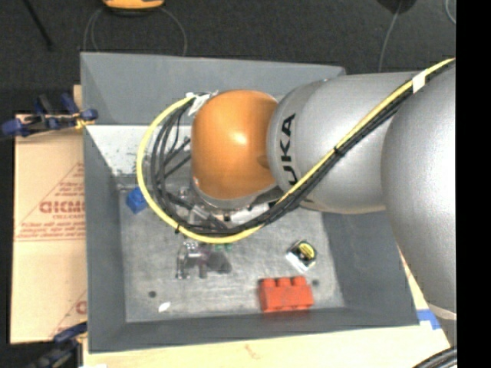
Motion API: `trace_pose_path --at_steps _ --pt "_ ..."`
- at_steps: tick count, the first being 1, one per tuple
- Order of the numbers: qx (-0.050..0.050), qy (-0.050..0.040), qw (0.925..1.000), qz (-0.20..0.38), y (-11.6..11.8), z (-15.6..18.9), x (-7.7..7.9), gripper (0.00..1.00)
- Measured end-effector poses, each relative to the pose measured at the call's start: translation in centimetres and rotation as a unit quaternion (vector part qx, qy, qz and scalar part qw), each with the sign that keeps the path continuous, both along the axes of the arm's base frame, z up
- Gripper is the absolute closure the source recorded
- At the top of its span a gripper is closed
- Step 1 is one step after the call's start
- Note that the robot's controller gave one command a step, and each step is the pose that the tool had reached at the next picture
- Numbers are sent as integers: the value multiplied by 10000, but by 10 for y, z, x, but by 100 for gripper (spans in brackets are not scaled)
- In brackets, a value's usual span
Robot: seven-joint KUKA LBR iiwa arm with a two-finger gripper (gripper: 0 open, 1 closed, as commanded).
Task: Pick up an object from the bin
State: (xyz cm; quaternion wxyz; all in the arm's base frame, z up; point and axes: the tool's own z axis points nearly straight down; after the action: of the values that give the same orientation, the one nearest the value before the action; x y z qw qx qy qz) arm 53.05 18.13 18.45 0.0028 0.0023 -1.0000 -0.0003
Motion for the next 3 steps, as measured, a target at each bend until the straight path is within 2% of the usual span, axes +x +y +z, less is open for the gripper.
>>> trace_pose_path --at_steps 1,2,3 --pt "6 -71 9987 496 -70 -111 18 0" --pt "17 -72 9987 498 -67 -106 18 100" --pt "13 -65 9991 430 -62 -66 19 100"
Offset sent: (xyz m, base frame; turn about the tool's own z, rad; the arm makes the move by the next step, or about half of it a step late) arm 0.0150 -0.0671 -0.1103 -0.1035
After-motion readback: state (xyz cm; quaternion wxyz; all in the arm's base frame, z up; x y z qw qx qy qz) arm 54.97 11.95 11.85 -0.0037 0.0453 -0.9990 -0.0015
